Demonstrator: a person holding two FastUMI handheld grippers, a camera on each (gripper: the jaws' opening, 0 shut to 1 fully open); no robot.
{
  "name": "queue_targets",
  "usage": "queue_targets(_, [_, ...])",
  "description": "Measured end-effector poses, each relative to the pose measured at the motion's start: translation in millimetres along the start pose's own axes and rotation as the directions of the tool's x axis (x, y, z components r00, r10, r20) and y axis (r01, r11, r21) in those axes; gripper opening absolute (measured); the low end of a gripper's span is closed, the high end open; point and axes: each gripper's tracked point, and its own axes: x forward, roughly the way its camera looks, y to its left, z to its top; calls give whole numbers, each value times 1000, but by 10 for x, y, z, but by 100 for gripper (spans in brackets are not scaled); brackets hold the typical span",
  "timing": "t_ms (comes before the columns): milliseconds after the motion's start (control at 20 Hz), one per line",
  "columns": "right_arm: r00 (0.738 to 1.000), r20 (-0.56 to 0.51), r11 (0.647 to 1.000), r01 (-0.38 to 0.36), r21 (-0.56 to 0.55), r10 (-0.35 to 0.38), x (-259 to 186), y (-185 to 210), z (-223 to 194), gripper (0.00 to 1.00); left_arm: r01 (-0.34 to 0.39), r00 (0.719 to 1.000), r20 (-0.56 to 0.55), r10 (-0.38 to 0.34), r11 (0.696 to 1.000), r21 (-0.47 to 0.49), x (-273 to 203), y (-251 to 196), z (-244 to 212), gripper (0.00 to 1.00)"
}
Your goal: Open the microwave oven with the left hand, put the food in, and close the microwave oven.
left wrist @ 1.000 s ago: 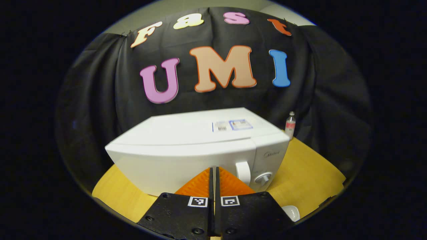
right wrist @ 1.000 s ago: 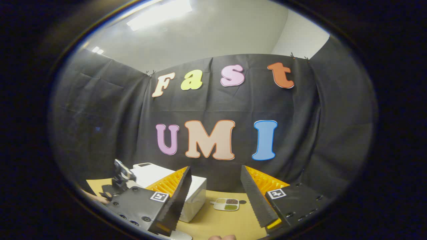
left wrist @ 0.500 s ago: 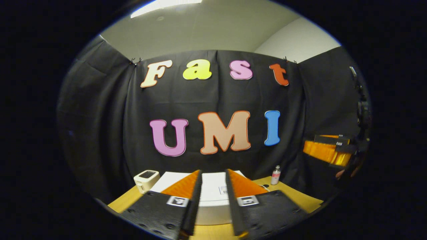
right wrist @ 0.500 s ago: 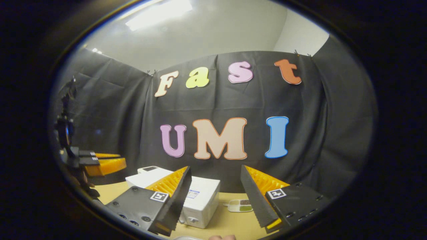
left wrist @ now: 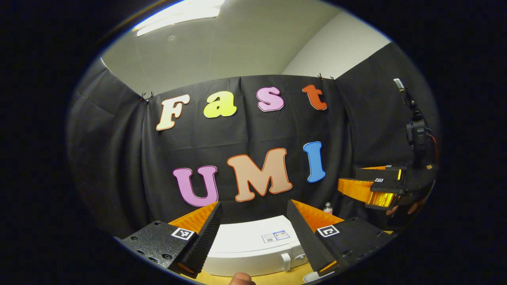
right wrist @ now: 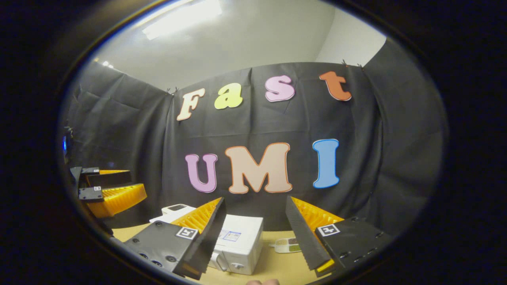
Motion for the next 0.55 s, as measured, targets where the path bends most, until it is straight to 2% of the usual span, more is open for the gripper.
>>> queue_targets(50, [1000, 4, 1000, 4, -8, -4, -22, 7, 5, 85, 9, 1000, 6, -9, 1000, -8, 16, -13, 37, 100])
queue_targets(150, [1000, 1, 1000, 4, -27, -4, -41, 9, -13, 85, 13, 1000, 4, -13, 1000, -13, 32, -6, 42, 100])
queue_targets(200, [1000, -1, 999, 2, -34, -2, -45, 10, -24, 85, 9, 1000, 5, -8, 1000, -16, 25, 26, 41, 96])
queue_targets(300, [1000, 0, 999, 2, -37, -2, -62, 1, -45, 86, -20, 1000, -3, 20, 999, -37, 37, 115, 2, 100])
queue_targets(350, [1000, -3, 999, -8, -32, 7, -65, 13, -67, 89, -34, 999, -3, 34, 998, -48, 31, 161, -10, 96])
queue_targets(450, [1000, -12, 999, -18, -30, 17, -77, 43, -99, 89, -32, 999, -22, 31, 998, -61, 67, 174, -92, 96])
queue_targets(550, [1000, -10, 999, -22, -48, 21, -53, 29, -101, 90, -37, 999, -36, 35, 998, -41, 91, 235, -113, 97])
